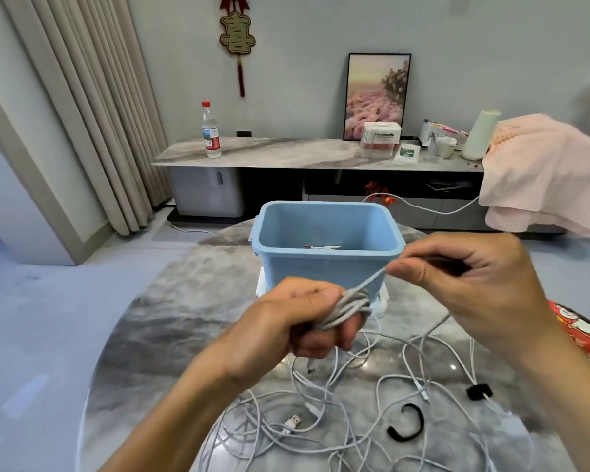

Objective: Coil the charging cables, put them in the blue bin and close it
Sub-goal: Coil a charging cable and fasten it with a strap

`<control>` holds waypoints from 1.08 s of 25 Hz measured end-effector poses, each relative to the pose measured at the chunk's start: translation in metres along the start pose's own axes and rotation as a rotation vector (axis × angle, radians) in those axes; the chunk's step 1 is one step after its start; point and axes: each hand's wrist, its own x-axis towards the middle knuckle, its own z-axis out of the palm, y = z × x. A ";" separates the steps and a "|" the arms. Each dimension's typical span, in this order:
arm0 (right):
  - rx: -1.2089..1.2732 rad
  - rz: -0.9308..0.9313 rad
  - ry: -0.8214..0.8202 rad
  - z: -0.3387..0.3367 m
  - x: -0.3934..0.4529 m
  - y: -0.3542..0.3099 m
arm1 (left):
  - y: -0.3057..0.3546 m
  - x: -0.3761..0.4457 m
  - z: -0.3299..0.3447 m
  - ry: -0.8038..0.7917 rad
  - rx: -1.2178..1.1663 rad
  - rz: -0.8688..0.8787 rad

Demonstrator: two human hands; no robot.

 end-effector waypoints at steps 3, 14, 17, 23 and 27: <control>0.118 0.123 0.099 0.014 -0.003 0.023 | 0.008 -0.005 -0.002 0.027 -0.402 0.087; 0.076 0.278 -0.454 0.098 -0.059 -0.011 | 0.014 -0.005 -0.044 0.657 -0.797 0.362; 0.033 0.229 -0.584 0.100 -0.057 -0.042 | 0.010 -0.007 -0.046 0.810 -0.022 0.368; -0.036 0.072 -0.401 0.038 -0.026 -0.052 | -0.007 -0.010 -0.033 0.514 1.090 0.302; -0.219 -0.066 -0.295 0.002 -0.012 -0.045 | -0.005 -0.009 -0.026 0.282 0.880 0.222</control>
